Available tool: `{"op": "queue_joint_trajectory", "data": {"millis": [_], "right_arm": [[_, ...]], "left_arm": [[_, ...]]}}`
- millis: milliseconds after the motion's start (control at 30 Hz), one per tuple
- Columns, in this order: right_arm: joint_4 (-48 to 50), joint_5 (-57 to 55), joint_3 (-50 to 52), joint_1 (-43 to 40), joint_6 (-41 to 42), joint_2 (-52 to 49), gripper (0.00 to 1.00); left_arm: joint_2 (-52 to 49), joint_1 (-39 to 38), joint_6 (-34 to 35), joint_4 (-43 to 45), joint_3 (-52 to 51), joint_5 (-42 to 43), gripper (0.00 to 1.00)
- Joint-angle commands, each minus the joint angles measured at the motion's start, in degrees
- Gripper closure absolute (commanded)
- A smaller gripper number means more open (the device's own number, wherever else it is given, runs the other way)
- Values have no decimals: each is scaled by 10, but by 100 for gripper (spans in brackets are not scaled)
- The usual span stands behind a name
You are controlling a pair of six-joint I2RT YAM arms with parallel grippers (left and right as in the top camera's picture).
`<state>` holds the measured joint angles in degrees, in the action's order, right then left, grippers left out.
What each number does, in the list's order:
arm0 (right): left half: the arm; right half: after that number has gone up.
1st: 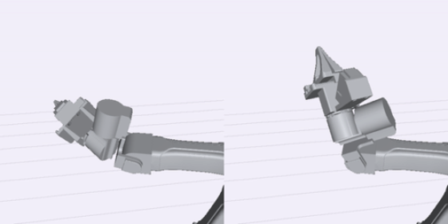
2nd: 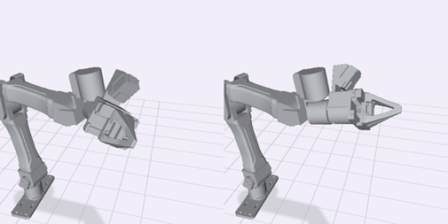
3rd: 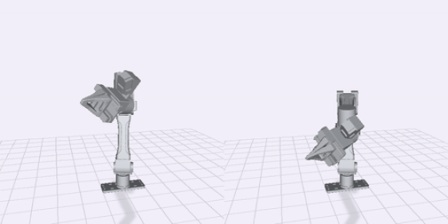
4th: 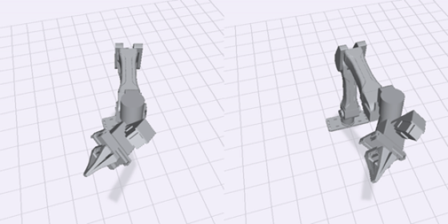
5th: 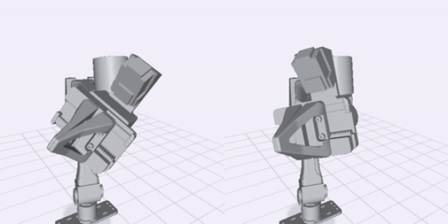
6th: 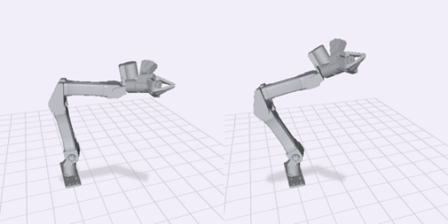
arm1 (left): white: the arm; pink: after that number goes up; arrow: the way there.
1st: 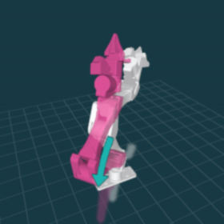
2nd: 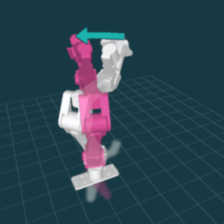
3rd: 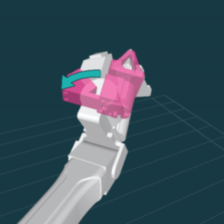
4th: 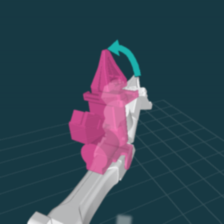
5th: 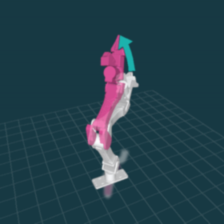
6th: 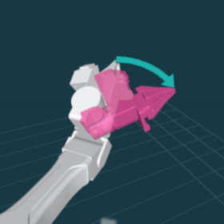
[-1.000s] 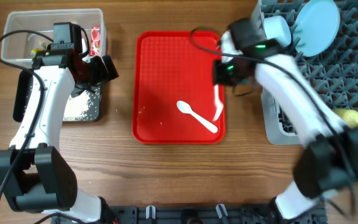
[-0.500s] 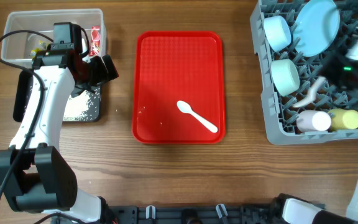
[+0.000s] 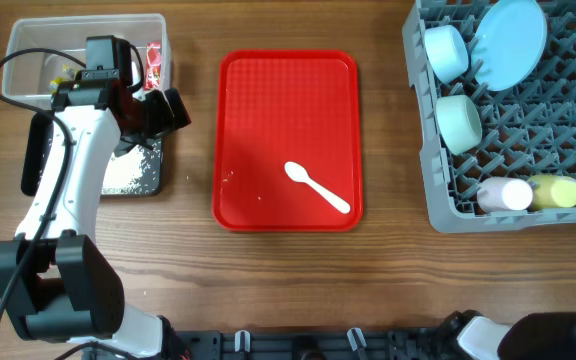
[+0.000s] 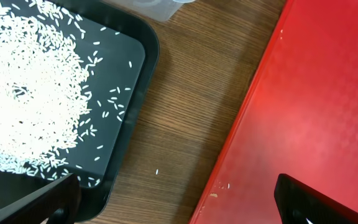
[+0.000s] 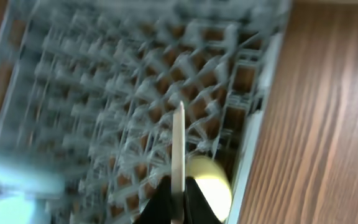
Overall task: Sort waste into correct bins and load items into the dishwasher rack
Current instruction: 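Carry the white fork into the dish rack and release it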
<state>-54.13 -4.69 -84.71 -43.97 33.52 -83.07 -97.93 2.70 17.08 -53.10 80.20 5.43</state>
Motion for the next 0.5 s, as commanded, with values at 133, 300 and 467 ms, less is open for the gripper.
{"op": "queue_joint_trajectory", "data": {"millis": [133,300,467], "right_arm": [[53,-83,5,-19,60,-73,96],[74,-65,5,-19,103,-109,96],[89,-25,5,-14,178,-118,96]], "left_arm": [[-3,2,-1,1,4,-4,0],[-3,2,-1,1,4,-4,0],[-3,2,-1,1,4,-4,0]]}}
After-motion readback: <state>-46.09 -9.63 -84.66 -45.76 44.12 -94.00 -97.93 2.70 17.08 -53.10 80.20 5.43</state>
